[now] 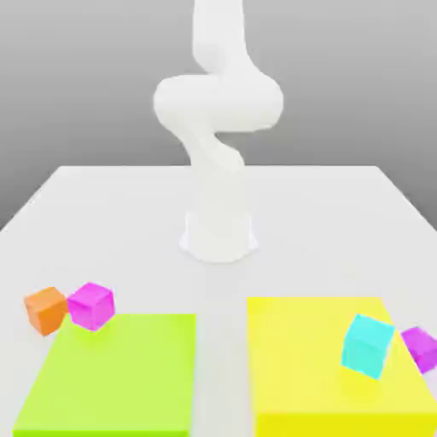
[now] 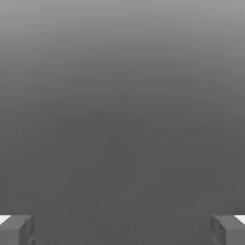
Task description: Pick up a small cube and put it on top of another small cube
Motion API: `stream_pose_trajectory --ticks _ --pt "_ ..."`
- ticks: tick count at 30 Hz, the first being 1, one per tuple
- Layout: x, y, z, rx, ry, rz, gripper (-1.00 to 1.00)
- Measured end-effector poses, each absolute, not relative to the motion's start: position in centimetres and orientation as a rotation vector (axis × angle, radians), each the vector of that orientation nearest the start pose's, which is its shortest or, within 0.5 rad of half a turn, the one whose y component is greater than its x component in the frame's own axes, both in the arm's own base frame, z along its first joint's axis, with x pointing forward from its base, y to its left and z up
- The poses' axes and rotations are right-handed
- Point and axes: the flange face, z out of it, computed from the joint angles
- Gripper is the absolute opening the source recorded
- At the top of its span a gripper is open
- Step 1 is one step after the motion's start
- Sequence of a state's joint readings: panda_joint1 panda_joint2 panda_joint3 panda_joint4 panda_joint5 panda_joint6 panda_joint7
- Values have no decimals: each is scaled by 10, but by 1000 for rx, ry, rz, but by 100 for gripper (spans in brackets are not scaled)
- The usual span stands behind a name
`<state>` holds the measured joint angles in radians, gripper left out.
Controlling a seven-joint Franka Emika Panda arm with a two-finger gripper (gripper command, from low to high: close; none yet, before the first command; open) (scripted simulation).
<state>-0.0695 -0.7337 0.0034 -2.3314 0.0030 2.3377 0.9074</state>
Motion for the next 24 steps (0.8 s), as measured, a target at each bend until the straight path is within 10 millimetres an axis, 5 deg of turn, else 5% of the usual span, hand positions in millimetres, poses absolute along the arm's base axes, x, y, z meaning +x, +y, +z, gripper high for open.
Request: stream_pose_trajectory --ticks 6,12,18,24 --pt "413 -94 582 -2119 1790 -754 0" --pt "419 -167 486 -1759 2259 -567 0" --pt "393 -233 389 -1294 2652 -383 0" --pt "341 -282 296 -740 2947 -202 0"
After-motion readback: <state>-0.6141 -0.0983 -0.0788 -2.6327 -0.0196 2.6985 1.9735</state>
